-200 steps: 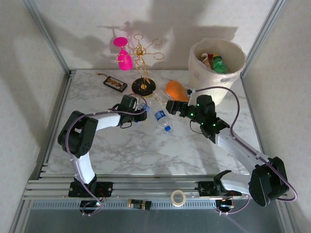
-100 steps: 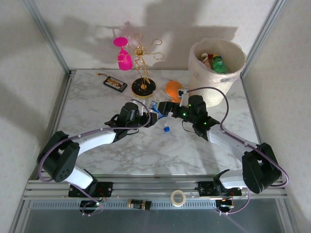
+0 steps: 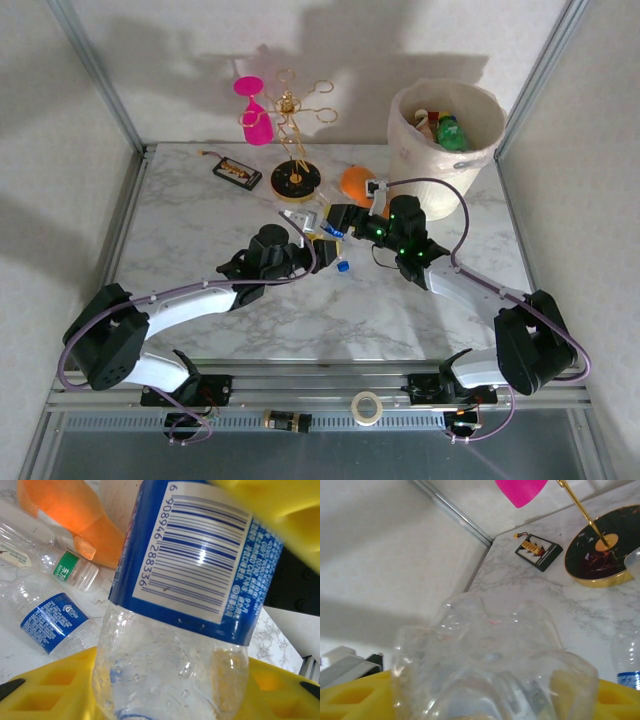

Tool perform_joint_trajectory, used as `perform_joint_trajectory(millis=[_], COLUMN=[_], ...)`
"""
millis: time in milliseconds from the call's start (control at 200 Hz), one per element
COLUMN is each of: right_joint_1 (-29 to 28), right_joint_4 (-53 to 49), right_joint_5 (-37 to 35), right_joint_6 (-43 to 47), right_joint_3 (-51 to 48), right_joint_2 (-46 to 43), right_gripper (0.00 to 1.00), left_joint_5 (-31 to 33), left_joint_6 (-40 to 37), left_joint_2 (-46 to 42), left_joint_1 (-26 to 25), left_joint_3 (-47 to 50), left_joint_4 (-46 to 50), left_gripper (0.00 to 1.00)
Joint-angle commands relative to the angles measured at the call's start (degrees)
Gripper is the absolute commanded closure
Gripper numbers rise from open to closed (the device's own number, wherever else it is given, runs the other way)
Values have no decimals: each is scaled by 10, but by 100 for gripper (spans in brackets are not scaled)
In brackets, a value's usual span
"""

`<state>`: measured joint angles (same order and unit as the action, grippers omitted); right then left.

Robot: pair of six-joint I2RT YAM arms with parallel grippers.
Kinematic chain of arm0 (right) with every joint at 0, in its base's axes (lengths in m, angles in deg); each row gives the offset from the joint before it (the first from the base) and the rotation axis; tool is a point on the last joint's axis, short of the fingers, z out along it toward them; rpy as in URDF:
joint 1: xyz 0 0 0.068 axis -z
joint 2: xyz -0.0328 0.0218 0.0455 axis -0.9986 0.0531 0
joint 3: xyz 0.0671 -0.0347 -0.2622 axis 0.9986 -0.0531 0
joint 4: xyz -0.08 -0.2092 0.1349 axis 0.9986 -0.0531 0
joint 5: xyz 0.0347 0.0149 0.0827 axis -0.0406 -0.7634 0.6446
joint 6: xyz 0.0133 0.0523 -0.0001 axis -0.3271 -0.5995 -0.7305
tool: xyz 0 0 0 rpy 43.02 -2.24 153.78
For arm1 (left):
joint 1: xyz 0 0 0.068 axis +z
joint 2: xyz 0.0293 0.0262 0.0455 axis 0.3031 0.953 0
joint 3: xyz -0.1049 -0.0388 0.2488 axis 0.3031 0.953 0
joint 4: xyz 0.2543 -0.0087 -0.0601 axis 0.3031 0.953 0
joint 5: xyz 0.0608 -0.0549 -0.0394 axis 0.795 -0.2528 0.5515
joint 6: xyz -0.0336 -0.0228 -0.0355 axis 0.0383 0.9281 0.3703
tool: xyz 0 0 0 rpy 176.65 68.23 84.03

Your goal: Put the plastic bottles in the bin

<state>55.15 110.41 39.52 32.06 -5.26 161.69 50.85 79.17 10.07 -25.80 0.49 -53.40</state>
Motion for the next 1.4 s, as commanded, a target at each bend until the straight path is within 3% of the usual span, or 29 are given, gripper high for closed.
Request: perform_joint_trajectory(millis=[0, 120, 225, 320, 511, 636, 841, 1072, 1397], right_joint_1=[-4, -4, -4, -4, 0, 11, 79, 164, 285], right_joint_4=[26, 22, 25, 22, -26, -75, -135, -202, -206], right_joint_5=[11, -1, -3, -11, -45, -62, -34, -49, -112], right_joint_6=[-3, 0, 1, 6, 39, 76, 129, 182, 171], right_joint_3=[-9, -11, -15, -16, -4, 20, 90, 225, 416], right_joint_2=[1, -4, -10, -17, -39, -62, -83, -65, 37], right_gripper=[42, 52, 55, 56, 56, 56, 56, 58, 58], left_joint_5=[12, 14, 24, 32, 60, 122, 182, 69, 96], left_joint_6=[-16, -18, -18, -13, 2, 21, 71, 143, 124], left_joint_2=[-7, -12, -21, -38, -80, -105, -122, -109, -135], left_joint_1=[-9, -11, -13, -14, -14, -10, 24, 105, 110], left_joint_3=[4, 4, 9, 15, 34, 44, 57, 99, 122], left_joint_4=[-15, -14, -15, -22, -37, -31, -9, -52, -35], left_gripper=[54, 49, 25, 18, 14, 9, 1, 0, 0])
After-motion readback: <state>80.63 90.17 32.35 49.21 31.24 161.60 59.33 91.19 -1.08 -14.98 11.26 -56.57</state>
